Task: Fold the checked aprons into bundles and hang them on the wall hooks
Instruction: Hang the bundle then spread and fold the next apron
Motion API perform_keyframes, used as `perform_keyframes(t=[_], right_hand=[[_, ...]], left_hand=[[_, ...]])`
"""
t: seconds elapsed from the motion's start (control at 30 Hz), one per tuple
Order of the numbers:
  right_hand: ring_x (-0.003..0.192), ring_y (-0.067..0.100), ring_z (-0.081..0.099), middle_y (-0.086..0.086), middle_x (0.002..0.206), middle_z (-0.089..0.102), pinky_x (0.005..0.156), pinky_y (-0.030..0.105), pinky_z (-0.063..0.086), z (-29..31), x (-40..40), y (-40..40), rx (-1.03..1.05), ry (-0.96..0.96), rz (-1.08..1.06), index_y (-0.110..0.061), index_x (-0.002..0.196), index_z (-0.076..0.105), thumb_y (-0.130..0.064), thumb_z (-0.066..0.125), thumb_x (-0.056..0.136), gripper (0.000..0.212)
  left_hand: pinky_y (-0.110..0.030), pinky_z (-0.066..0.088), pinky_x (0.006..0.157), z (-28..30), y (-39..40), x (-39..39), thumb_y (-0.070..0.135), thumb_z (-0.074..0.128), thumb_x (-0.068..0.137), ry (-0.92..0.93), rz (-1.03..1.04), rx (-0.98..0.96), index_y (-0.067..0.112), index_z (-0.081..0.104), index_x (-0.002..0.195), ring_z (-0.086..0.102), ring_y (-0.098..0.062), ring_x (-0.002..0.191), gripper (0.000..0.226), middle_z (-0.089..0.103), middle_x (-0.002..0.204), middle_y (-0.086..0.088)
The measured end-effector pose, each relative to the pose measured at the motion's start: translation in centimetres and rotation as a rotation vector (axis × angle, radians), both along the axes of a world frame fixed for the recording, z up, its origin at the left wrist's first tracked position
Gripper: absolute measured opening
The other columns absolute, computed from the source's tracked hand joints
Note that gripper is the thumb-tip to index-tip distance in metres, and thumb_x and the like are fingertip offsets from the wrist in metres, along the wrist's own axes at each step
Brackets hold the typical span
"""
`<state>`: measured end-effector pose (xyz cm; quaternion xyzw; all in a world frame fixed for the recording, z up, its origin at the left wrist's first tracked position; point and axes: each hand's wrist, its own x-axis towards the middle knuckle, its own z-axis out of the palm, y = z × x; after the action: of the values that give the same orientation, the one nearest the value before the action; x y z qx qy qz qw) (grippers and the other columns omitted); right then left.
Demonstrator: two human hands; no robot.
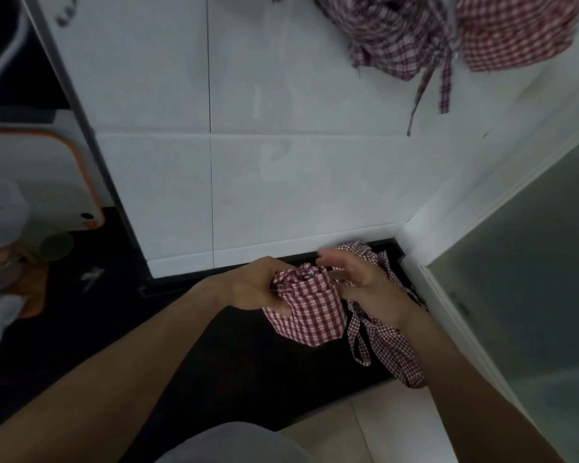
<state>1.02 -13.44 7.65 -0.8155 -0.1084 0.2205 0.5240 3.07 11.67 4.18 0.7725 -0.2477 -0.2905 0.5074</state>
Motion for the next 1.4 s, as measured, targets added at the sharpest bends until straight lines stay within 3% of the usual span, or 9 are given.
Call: perform_keyframes(t=[0.07, 0.23, 0.3, 0.43, 0.53, 0.77, 0.9, 1.17, 1.4], right_hand=[[0.118, 0.002, 0.060, -0.009, 0.130, 0.065, 0.103, 0.025, 0.048, -0.3, 0.1, 1.1, -0.085, -0.031, 0.028, -0.023, 0.131, 0.059, -0.011, 0.065, 0.094, 0.040], [0.117, 0.020, 0.063, 0.004, 0.124, 0.067, 0.100, 0.033, 0.051, -0.3, 0.1, 3.1, 0.163, -0.008, -0.019, -0.010, 0.125, 0.060, 0.008, 0.061, 0.090, 0.039], [0.122, 0.018, 0.062, 0.005, 0.129, 0.066, 0.101, 0.032, 0.051, 0.2, 0.0, 3.7, 0.106, -0.108, 0.122, -0.008, 0.133, 0.057, 0.008, 0.065, 0.089, 0.048], [0.099, 0.021, 0.072, 0.004, 0.103, 0.076, 0.094, 0.050, 0.056, 0.3, 0.6, 4.4, -0.077, -0.175, 0.231, -0.015, 0.103, 0.075, 0.002, 0.073, 0.085, 0.024], [0.089, 0.015, 0.073, 0.000, 0.093, 0.077, 0.090, 0.043, 0.058, 0.7, 1.2, 4.3, -0.222, -0.179, 0.257, -0.015, 0.094, 0.077, -0.001, 0.076, 0.083, 0.017], [0.083, 0.006, 0.070, -0.005, 0.091, 0.075, 0.082, 0.029, 0.059, 1.7, 2.2, 3.7, -0.545, -0.176, 0.350, -0.018, 0.086, 0.072, -0.022, 0.091, 0.069, 0.026], [0.074, 0.003, 0.068, -0.011, 0.077, 0.071, 0.072, 0.021, 0.056, 0.0, 2.5, 3.7, -0.492, -0.252, 0.250, -0.021, 0.083, 0.071, -0.020, 0.085, 0.078, 0.015], [0.078, 0.003, 0.063, -0.008, 0.086, 0.069, 0.073, 0.022, 0.053, -1.9, 2.9, 4.0, -0.571, -0.544, 0.115, -0.020, 0.091, 0.068, -0.016, 0.068, 0.092, 0.004], [0.073, -0.001, 0.065, -0.015, 0.077, 0.067, 0.072, 0.018, 0.052, -0.1, 3.6, 3.0, -0.653, -0.217, 0.235, -0.026, 0.087, 0.068, -0.012, 0.073, 0.088, 0.015]], left_hand=[[-0.031, 0.045, 0.105, 0.5, 0.3, 0.2, 0.006, 0.082, 0.076, 0.070, -0.017, -0.034, 0.034, 0.067, 0.107, 0.063, -0.005, 0.111, 0.044, 0.071, 0.110, 0.017], [-0.018, 0.044, 0.099, 1.8, 2.0, 0.6, 0.002, 0.076, 0.081, 0.222, -0.191, 0.008, 0.022, 0.064, 0.114, 0.064, -0.009, 0.112, 0.041, 0.071, 0.115, 0.010], [-0.021, 0.047, 0.099, 2.1, 2.7, 0.7, -0.001, 0.075, 0.080, 0.253, -0.300, 0.051, 0.018, 0.064, 0.115, 0.064, -0.015, 0.115, 0.041, 0.071, 0.117, 0.005], [-0.039, 0.046, 0.108, 2.0, 3.2, 1.1, 0.004, 0.077, 0.079, 0.236, -0.456, 0.171, 0.012, 0.060, 0.125, 0.062, -0.023, 0.119, 0.050, 0.066, 0.126, -0.004], [-0.040, 0.046, 0.107, 1.9, 3.1, 1.0, 0.013, 0.081, 0.079, 0.219, -0.471, 0.309, 0.026, 0.060, 0.124, 0.063, -0.015, 0.116, 0.051, 0.067, 0.125, 0.004], [-0.040, 0.047, 0.104, 0.5, 2.1, 0.0, 0.038, 0.084, 0.073, -0.019, -0.248, 0.637, 0.026, 0.059, 0.127, 0.059, -0.016, 0.115, 0.061, 0.063, 0.123, 0.008], [-0.039, 0.048, 0.100, -1.3, 2.1, -0.5, 0.045, 0.081, 0.073, -0.172, -0.056, 0.640, 0.025, 0.057, 0.125, 0.056, -0.016, 0.113, 0.061, 0.059, 0.122, 0.007], [-0.035, 0.049, 0.095, -3.9, 1.9, -1.4, 0.038, 0.073, 0.082, -0.448, 0.314, 0.533, 0.028, 0.053, 0.133, 0.063, -0.016, 0.107, 0.056, 0.067, 0.117, 0.006], [-0.035, 0.035, 0.107, -5.2, 2.0, -1.5, 0.034, 0.067, 0.090, -0.698, 0.126, 0.712, 0.031, 0.042, 0.145, 0.053, -0.014, 0.116, 0.060, 0.062, 0.127, 0.008]])
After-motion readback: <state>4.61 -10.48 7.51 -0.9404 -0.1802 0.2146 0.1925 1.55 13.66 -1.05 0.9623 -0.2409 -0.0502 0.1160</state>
